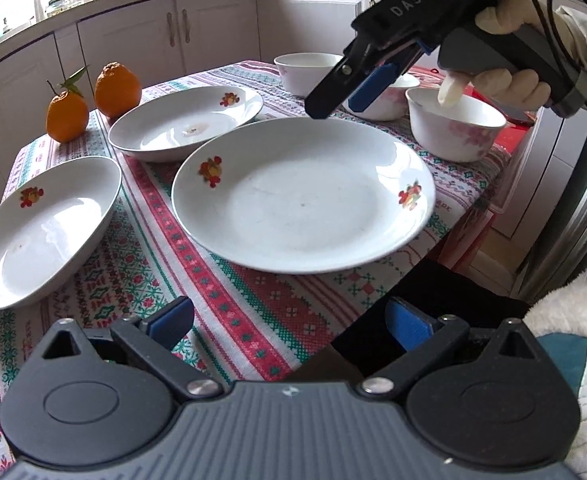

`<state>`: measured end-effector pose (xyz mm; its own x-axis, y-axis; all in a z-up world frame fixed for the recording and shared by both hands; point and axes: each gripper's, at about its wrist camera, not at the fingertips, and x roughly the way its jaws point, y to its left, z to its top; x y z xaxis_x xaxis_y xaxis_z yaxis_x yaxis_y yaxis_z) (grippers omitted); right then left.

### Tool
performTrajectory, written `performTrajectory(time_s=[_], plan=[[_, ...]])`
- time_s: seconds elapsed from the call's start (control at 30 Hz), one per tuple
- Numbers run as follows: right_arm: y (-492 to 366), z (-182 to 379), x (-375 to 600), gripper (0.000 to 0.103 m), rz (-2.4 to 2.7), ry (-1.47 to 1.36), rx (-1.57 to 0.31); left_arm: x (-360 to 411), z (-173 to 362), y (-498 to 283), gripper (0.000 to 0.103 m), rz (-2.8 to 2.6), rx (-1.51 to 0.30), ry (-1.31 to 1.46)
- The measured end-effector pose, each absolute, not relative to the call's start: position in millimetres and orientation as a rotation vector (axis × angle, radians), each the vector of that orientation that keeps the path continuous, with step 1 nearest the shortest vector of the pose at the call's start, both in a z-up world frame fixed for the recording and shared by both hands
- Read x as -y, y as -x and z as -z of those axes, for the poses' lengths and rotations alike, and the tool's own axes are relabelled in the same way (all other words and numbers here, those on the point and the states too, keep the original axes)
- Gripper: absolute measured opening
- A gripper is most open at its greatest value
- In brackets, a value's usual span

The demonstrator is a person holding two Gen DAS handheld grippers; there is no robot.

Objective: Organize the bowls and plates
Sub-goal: 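Carry the held plate with the right gripper over another white plate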

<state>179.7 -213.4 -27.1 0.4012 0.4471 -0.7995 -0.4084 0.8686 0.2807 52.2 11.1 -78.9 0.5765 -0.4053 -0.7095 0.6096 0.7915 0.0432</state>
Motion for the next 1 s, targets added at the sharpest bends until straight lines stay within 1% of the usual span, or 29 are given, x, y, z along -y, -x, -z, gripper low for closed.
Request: performTrajectory(time_s=[0.73, 0.83, 1.0], plan=[[-207, 47, 196, 0.103, -0.587, 0.008, -1.129, -1, 79, -63, 0.101, 0.646, -0.710, -0.277], [-211, 51, 194, 0.100, -0.597, 0.022, -1.145, 3, 77, -61, 0.101, 0.650, -0.693, -0.287], [-216, 55, 192, 0.090, -0.631, 0.018, -1.168, 3, 78, -64, 0.101, 0.649, -0.697, -0.269]])
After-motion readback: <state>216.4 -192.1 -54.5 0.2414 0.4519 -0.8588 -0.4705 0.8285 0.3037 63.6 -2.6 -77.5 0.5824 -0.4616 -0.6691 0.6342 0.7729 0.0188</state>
